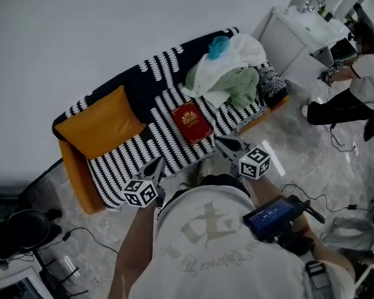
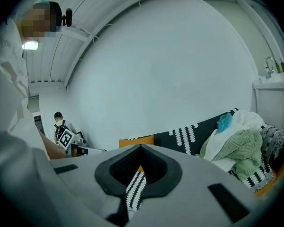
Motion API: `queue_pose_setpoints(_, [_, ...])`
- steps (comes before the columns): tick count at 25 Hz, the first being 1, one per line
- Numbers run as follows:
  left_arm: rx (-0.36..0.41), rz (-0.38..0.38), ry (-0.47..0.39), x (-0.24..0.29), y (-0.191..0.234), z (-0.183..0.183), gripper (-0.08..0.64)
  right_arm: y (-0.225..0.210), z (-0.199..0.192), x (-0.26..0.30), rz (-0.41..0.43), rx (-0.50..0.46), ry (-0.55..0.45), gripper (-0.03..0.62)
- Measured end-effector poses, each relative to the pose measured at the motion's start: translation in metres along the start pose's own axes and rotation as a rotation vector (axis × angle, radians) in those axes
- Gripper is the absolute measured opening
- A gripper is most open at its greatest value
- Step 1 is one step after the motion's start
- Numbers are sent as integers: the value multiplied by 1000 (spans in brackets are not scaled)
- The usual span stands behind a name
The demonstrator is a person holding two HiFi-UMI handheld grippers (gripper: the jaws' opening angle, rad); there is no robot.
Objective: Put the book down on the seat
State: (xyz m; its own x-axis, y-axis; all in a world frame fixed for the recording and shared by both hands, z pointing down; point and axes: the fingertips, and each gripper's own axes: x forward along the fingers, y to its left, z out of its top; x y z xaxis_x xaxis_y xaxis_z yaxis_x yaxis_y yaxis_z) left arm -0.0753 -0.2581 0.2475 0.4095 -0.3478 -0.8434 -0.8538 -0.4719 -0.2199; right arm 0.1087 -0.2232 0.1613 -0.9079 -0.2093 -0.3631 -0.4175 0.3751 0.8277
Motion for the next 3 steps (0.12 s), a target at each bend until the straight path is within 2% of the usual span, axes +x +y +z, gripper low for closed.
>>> queue_pose_setpoints(3, [-9,6,-1,8,4,4,11,-8,6,4,-5,-2,0,14])
